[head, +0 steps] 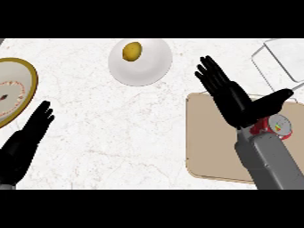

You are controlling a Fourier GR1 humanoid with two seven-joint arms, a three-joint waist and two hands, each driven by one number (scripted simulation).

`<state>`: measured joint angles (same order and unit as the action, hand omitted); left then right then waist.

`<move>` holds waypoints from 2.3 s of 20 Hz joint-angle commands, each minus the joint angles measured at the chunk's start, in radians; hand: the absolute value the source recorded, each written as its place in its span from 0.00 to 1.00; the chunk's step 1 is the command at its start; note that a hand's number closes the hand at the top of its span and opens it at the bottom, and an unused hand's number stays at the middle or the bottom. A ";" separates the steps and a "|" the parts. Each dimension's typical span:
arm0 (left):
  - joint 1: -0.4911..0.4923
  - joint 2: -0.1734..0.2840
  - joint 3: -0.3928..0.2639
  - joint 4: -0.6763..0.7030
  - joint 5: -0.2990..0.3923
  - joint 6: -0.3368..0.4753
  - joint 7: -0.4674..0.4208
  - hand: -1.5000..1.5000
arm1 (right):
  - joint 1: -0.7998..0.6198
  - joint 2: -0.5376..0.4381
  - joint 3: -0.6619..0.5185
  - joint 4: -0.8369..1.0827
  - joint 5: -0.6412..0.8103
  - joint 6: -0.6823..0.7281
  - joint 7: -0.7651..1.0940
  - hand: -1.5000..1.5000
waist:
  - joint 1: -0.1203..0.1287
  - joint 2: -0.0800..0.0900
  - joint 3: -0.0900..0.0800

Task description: Pick the tomato from the tray and place it in the tiered shelf

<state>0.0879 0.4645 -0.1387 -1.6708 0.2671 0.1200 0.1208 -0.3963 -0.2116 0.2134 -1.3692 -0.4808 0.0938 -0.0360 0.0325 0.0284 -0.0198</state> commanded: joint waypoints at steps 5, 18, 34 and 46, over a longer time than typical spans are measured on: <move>-0.100 0.003 0.025 -0.026 -0.025 0.003 -0.045 0.50 | -0.193 -0.112 -0.083 -0.034 -0.297 0.520 -0.036 1.00 | -0.002 -0.013 0.027; -0.171 -0.045 -0.023 -0.017 -0.048 0.015 -0.011 0.50 | -0.198 -0.595 -0.091 0.299 0.017 1.178 -0.277 0.00 | 0.009 -0.003 0.028; -0.190 -0.068 -0.022 0.003 -0.053 0.016 0.004 0.50 | -0.236 -0.713 -0.038 0.025 0.332 1.112 -0.381 0.00 | 0.010 -0.009 0.028; -0.190 -0.073 -0.006 0.003 -0.054 0.011 0.008 0.50 | -0.129 -0.784 0.182 -0.122 0.736 0.767 -0.678 0.00 | -0.005 -0.016 0.026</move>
<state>-0.1004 0.4038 -0.1435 -1.6596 0.2157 0.1206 0.1209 -0.5734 -0.9598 0.3274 -1.4739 0.1306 0.8086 -0.4493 0.0419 0.0174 0.0067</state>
